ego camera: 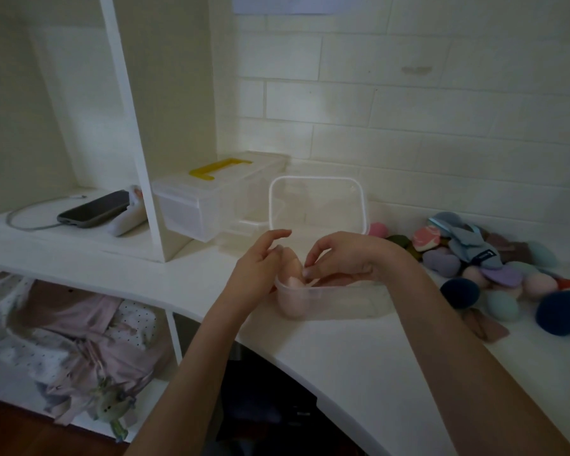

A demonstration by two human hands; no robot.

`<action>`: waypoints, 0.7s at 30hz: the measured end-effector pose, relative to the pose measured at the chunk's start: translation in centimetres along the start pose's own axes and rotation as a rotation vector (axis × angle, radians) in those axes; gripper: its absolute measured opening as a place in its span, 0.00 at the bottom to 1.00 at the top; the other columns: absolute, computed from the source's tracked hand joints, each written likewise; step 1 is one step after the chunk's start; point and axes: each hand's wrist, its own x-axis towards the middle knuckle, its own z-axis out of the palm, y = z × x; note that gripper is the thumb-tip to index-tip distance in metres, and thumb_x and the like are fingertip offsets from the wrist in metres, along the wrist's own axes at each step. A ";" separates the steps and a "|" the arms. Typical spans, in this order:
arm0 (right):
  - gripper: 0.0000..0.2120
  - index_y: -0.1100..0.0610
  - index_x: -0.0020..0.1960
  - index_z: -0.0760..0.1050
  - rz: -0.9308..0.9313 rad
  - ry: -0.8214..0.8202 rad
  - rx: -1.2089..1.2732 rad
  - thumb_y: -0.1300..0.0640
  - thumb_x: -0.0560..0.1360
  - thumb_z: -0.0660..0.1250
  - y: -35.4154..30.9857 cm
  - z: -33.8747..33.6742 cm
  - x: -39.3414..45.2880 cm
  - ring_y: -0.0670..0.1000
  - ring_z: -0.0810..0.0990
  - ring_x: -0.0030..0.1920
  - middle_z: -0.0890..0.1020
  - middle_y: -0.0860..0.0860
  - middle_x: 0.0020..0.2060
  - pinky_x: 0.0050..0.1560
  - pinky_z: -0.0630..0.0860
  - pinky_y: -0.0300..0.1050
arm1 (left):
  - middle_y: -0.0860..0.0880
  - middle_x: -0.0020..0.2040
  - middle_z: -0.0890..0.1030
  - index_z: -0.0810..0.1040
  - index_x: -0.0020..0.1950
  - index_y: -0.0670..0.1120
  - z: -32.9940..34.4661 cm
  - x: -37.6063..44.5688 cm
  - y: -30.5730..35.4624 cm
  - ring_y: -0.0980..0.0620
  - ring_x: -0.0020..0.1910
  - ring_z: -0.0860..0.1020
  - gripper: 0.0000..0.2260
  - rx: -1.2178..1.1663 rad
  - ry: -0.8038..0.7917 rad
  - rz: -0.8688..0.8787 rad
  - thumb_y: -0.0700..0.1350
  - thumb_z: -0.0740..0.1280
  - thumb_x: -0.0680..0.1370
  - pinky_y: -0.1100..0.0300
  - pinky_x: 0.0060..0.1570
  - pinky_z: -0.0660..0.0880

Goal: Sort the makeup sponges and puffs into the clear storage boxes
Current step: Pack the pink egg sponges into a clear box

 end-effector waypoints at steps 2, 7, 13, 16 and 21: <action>0.05 0.59 0.48 0.77 0.015 0.017 0.053 0.60 0.73 0.71 0.0 -0.2 -0.3 0.53 0.84 0.47 0.84 0.56 0.47 0.50 0.81 0.44 | 0.56 0.43 0.75 0.72 0.61 0.61 0.0 0.0 0.0 0.57 0.43 0.75 0.14 -0.002 -0.001 -0.005 0.46 0.54 0.82 0.54 0.47 0.78; 0.04 0.56 0.46 0.77 0.005 0.063 -0.016 0.59 0.74 0.71 -0.2 0.5 -0.1 0.44 0.81 0.33 0.83 0.53 0.41 0.34 0.78 0.35 | 0.54 0.43 0.77 0.74 0.60 0.59 0.1 0.0 0.0 0.57 0.43 0.76 0.13 -0.016 0.014 -0.005 0.45 0.54 0.82 0.58 0.44 0.77; 0.09 0.53 0.38 0.75 -0.118 0.085 -0.056 0.63 0.70 0.73 -0.1 1.9 0.7 0.46 0.77 0.32 0.80 0.54 0.38 0.31 0.75 0.33 | 0.57 0.40 0.81 0.80 0.47 0.53 0.1 0.1 0.1 0.58 0.40 0.78 0.13 0.004 0.013 -0.042 0.43 0.56 0.80 0.59 0.41 0.76; 0.11 0.55 0.37 0.74 -0.163 0.069 -0.047 0.68 0.69 0.72 -0.1 2.0 0.6 0.48 0.77 0.34 0.79 0.53 0.36 0.36 0.76 0.39 | 0.54 0.38 0.81 0.80 0.43 0.50 0.0 0.2 0.1 0.56 0.38 0.78 0.11 0.007 0.000 -0.057 0.42 0.59 0.78 0.58 0.40 0.76; 0.10 0.59 0.39 0.74 -0.217 0.039 0.124 0.72 0.69 0.70 0.1 1.9 0.1 0.54 0.80 0.41 0.79 0.59 0.42 0.48 0.80 0.45 | 0.49 0.37 0.79 0.78 0.37 0.48 -0.2 0.6 0.1 0.54 0.36 0.77 0.07 -0.006 -0.009 -0.116 0.40 0.65 0.75 0.59 0.39 0.78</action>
